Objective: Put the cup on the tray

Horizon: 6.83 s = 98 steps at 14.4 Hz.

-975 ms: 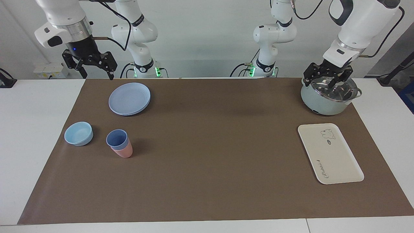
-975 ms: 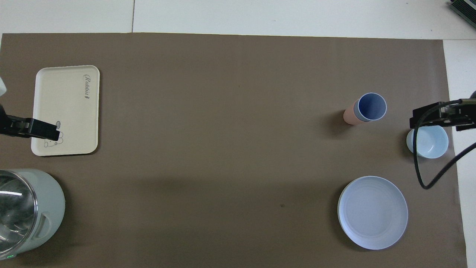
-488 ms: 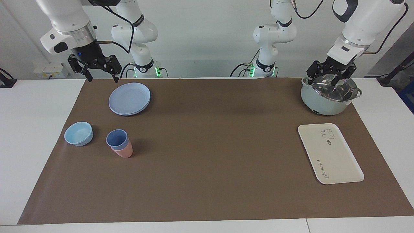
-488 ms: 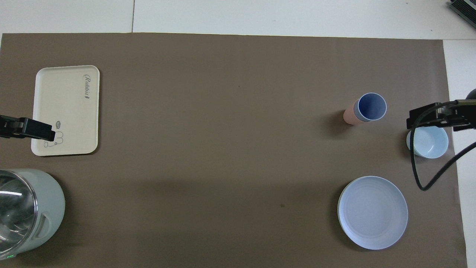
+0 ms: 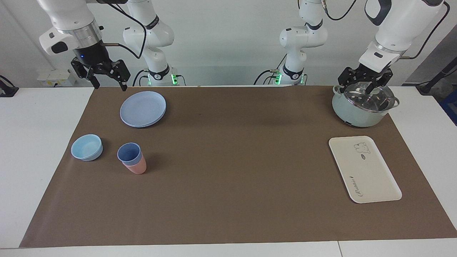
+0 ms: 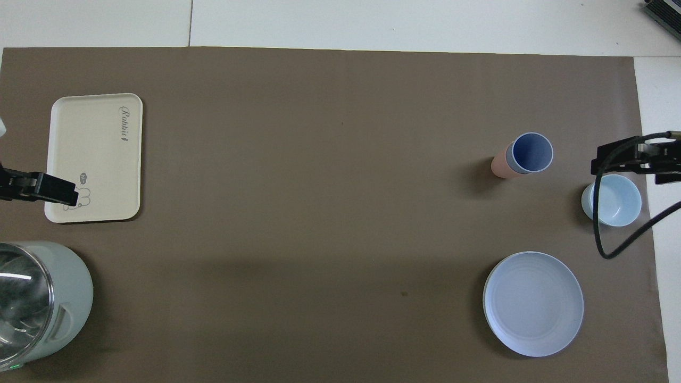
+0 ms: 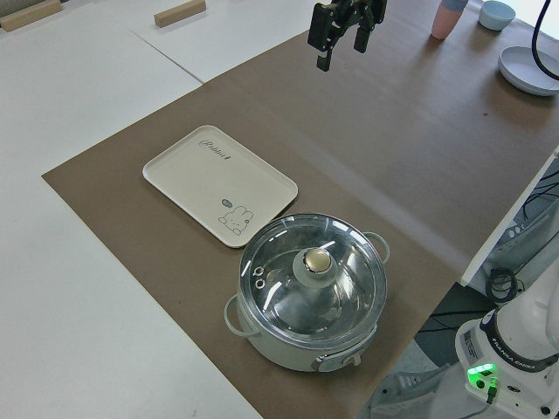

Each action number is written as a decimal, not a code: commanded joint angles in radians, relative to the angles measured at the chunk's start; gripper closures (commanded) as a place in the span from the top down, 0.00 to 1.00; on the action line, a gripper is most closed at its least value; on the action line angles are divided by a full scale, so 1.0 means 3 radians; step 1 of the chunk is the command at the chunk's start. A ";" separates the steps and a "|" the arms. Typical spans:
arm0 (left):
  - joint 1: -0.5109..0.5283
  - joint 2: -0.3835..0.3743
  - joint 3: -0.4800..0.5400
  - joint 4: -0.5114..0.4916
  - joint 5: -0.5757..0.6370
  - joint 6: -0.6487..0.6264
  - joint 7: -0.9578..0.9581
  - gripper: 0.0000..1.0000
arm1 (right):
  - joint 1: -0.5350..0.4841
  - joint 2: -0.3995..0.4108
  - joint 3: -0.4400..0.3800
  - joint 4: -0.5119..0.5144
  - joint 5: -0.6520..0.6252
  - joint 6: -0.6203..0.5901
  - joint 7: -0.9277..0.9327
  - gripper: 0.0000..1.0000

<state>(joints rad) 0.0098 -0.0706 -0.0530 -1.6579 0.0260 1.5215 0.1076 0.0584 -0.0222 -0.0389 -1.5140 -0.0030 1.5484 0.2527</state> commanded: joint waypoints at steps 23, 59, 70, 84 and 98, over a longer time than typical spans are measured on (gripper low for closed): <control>0.0014 -0.0072 0.0008 -0.0098 0.0067 0.0124 -0.0047 1.00 | -0.0957 0.1991 -0.0034 0.0394 0.1472 0.0883 0.1965 0.92; -0.1622 -0.0031 0.0003 -0.0420 -0.0726 0.1994 -0.3181 0.99 | 0.1119 0.0662 0.0002 -0.0931 0.2751 0.1741 0.4143 0.00; -0.1909 0.0153 0.0003 -0.0461 -0.0716 0.2235 -0.3248 0.77 | 0.1211 0.0631 0.0007 -0.0936 0.2746 0.1869 0.4215 0.00; -0.1868 0.0210 0.0069 0.0239 -0.0721 0.1506 -0.3647 0.00 | 0.1079 0.0631 -0.0024 -0.0936 0.2781 0.1977 0.4164 0.00; -0.0121 0.0300 0.0085 -0.0415 -0.0726 0.1493 -0.1451 0.00 | -0.0178 0.0795 -0.0024 -0.1355 0.3241 0.1696 0.3490 0.00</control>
<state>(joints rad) -0.1023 -0.0279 -0.0174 -1.7556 -0.1799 1.9093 -0.4431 0.0685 0.2181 -0.0578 -1.8733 0.9237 2.0674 1.3692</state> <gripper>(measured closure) 0.956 0.220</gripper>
